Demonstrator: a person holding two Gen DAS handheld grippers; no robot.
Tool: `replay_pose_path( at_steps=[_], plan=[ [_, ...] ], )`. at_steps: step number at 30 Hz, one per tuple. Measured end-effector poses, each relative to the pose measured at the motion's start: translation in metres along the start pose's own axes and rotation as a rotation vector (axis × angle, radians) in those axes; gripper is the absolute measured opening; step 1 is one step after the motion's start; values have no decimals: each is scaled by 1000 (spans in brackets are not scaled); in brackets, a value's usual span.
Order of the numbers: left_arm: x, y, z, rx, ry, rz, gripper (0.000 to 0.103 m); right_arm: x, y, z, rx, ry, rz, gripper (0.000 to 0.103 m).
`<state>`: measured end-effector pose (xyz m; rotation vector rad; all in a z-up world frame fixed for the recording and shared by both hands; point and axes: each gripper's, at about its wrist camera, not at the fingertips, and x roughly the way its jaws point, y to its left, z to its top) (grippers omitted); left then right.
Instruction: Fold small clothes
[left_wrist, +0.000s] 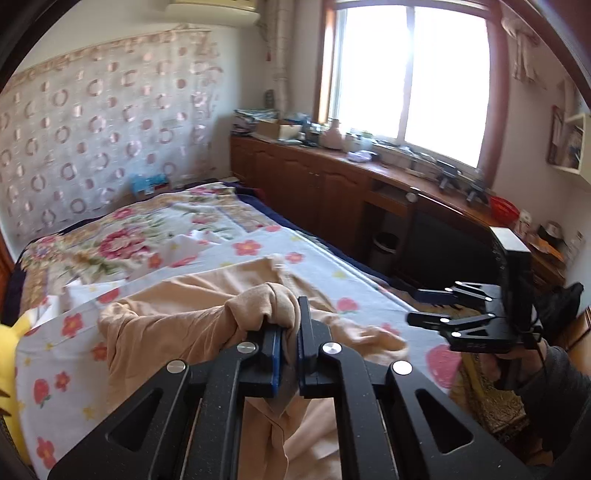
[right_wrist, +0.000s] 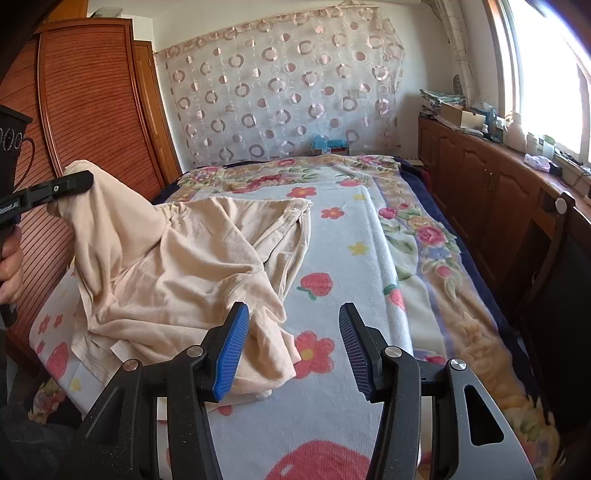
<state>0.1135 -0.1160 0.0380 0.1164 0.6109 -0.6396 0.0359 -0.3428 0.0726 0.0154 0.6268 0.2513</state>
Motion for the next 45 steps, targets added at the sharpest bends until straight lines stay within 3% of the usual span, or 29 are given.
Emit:
replay_pose_path(
  at_steps=[2, 6, 9, 12, 15, 17, 24, 32, 33, 36, 45],
  plan=[
    [6, -12, -2, 11, 28, -15, 12, 1, 0, -2, 2, 0, 0, 53],
    [5, -14, -10, 11, 43, -44, 38, 4, 0, -1, -10, 7, 7, 53],
    [-3, -4, -15, -10, 43, -15, 41, 6, 1, 1, -13, 7, 20, 53],
    [-17, 10, -25, -30, 24, 40, 63, 12, 8, 4, -22, 9, 37, 53],
    [-30, 27, -41, -72, 7, 79, 69, 22, 17, 8, -45, 16, 58, 53],
    [-37, 38, -54, -98, 3, 108, 80, 29, 29, 12, -70, 19, 81, 53],
    [-44, 62, -85, -168, -2, 154, 80, 61, 76, 20, -204, 64, 160, 53],
    [-45, 75, -98, -205, -4, 176, 80, 107, 97, 19, -311, 185, 126, 53],
    [-44, 76, -100, -211, -3, 175, 80, 110, 97, 20, -318, 191, 120, 46],
    [-44, 77, -103, -222, -5, 175, 80, 111, 101, 21, -345, 191, 122, 12],
    [-48, 75, -103, -217, -24, 181, 80, 42, 98, 29, -289, 21, 196, 10]
  ],
)
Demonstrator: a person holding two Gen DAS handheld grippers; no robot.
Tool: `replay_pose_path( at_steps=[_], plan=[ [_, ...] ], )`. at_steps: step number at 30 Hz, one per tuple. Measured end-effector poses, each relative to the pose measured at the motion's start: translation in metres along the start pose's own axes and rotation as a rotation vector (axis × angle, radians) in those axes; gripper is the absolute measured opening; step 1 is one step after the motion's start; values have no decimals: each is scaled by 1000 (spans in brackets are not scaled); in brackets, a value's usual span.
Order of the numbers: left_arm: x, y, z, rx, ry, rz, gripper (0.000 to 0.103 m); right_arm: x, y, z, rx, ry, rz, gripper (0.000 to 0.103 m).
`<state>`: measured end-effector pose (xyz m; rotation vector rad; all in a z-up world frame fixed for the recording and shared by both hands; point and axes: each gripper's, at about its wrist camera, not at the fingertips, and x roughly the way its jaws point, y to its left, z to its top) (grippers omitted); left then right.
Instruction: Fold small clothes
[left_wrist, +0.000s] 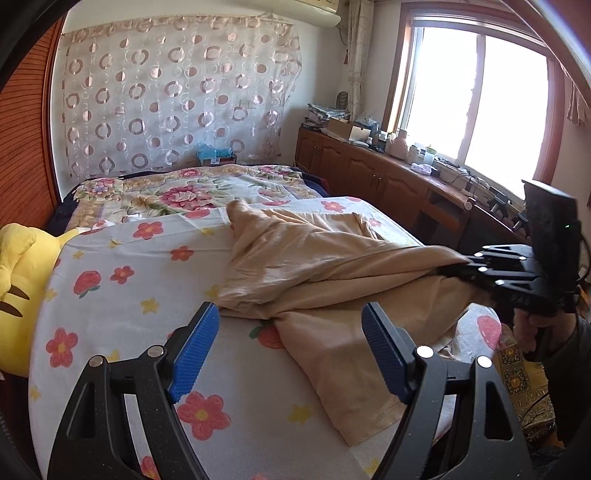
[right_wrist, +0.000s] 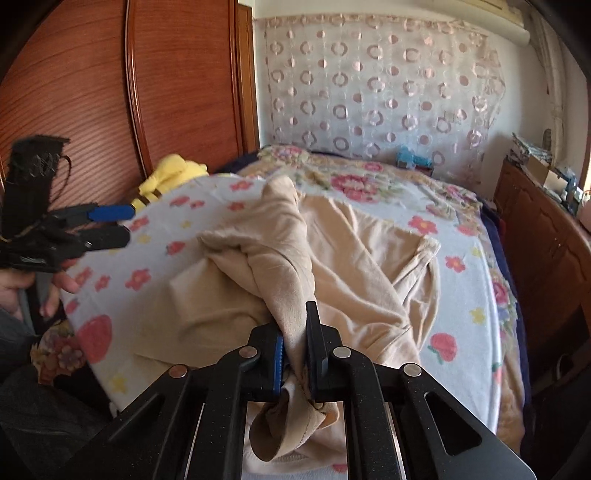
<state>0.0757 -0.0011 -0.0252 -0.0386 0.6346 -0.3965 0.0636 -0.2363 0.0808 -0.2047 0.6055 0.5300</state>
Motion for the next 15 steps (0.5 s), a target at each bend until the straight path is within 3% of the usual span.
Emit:
replay_pose_path(
  at_steps=[3, 8, 10, 15],
  plan=[
    [-3, 0, 0, -4, -13, 4, 80, -15, -8, -7, 21, -8, -27, 10],
    [-1, 1, 0, -8, -21, 11, 80, -1, -18, -31, 50, 89, -58, 10],
    [0, 0, -1, -3, -21, 19, 80, 4, -19, -34, 57, 109, -59, 16],
    [3, 0, -3, -1, -18, 23, 80, -10, -25, -24, 85, 55, -79, 24]
  ],
)
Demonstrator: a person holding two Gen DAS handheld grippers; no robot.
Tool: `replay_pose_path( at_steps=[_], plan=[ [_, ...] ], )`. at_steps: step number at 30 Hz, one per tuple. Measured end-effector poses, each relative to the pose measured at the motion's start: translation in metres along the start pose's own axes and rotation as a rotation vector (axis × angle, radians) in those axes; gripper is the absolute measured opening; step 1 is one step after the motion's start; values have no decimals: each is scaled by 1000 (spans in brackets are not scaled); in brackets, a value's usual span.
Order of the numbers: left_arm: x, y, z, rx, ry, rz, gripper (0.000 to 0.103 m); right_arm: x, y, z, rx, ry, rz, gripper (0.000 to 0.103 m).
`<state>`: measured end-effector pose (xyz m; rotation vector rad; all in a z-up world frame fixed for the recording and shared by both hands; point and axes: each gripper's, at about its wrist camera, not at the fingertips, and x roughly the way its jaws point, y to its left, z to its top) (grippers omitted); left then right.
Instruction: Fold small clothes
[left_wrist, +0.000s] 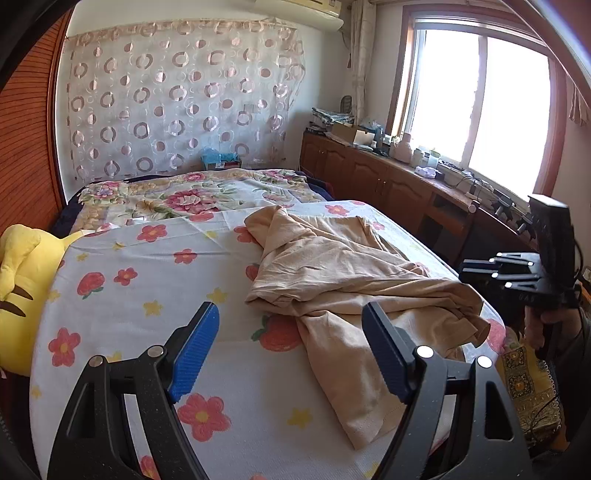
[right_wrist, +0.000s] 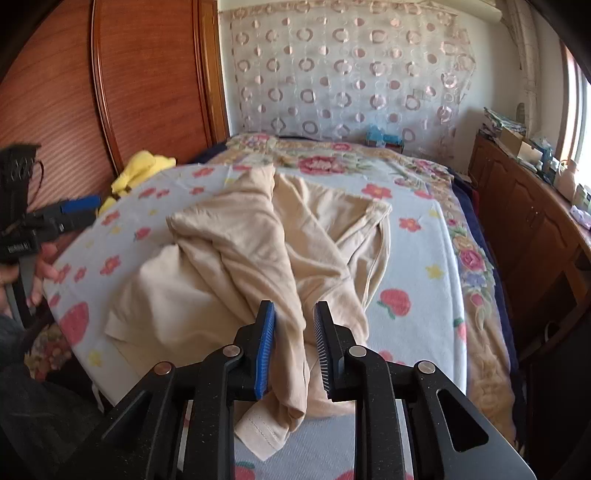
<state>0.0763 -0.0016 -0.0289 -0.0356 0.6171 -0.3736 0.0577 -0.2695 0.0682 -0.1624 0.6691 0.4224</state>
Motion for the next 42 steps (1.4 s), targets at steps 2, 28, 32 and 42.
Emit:
replay_pose_path(
  at_steps=[2, 28, 32, 42],
  plan=[
    [1, 0, 0, -3, 0, -2, 80, -5, -1, 5, 1, -19, -15, 28],
    [16, -5, -16, -2, 45, -7, 80, 189, -59, 115, 158, 174, -72, 2],
    [16, -4, -19, -6, 47, -8, 80, 158, -62, 130, 108, 59, -138, 2],
    [15, 0, -21, -14, 42, -7, 80, 132, -62, 153, 62, -47, -320, 2]
  ],
)
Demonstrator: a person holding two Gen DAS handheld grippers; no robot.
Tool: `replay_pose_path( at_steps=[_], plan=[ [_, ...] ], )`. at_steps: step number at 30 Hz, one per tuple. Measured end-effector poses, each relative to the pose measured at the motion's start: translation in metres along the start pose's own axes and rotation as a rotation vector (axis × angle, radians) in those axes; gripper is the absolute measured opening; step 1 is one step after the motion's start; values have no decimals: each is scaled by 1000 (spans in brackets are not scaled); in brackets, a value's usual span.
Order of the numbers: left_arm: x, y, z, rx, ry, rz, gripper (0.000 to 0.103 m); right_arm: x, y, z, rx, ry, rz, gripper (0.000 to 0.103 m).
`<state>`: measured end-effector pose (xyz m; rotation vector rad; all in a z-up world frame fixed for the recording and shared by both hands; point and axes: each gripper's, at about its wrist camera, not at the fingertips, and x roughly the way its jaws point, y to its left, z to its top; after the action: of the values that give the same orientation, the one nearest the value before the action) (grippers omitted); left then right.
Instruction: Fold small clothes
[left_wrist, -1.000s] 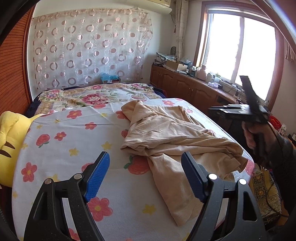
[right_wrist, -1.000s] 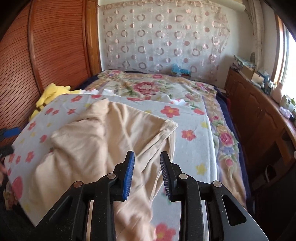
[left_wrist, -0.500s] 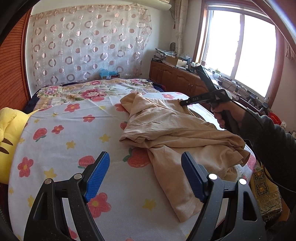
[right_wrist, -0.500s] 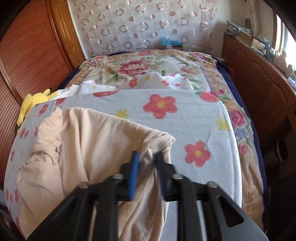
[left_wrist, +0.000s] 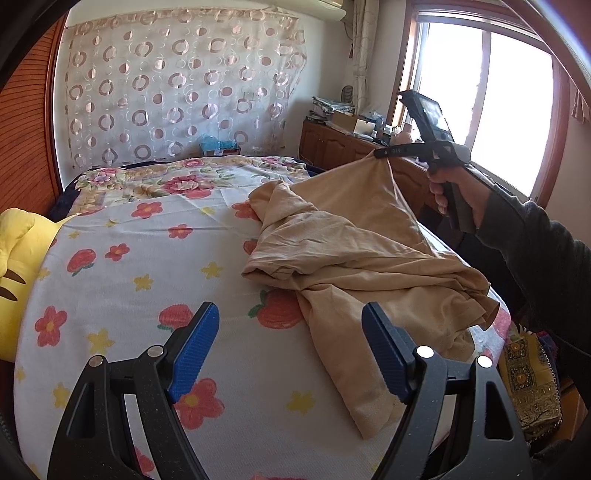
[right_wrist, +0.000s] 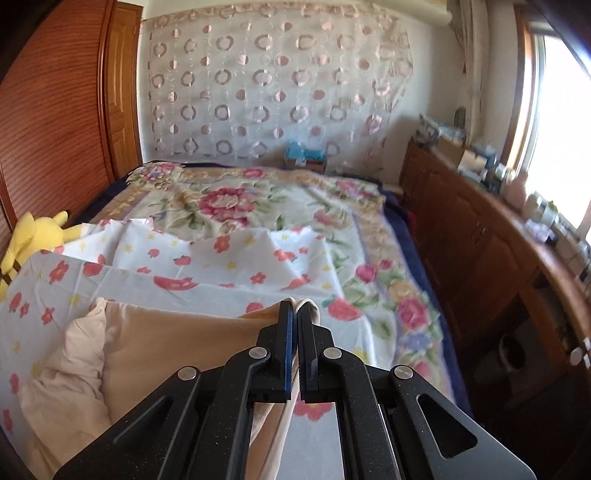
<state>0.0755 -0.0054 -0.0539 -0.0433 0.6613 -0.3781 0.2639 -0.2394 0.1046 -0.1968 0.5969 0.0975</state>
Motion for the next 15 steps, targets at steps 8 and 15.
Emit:
replay_pose_path(
  at_steps=[8, 15],
  plan=[
    [-1, -3, -3, 2, 4, 0, 80, 40, 23, -5, -73, 139, -12, 6],
    [-4, 4, -1, -13, -8, 15, 80, 26, 31, -32, -67, 135, 41, 28]
  ],
)
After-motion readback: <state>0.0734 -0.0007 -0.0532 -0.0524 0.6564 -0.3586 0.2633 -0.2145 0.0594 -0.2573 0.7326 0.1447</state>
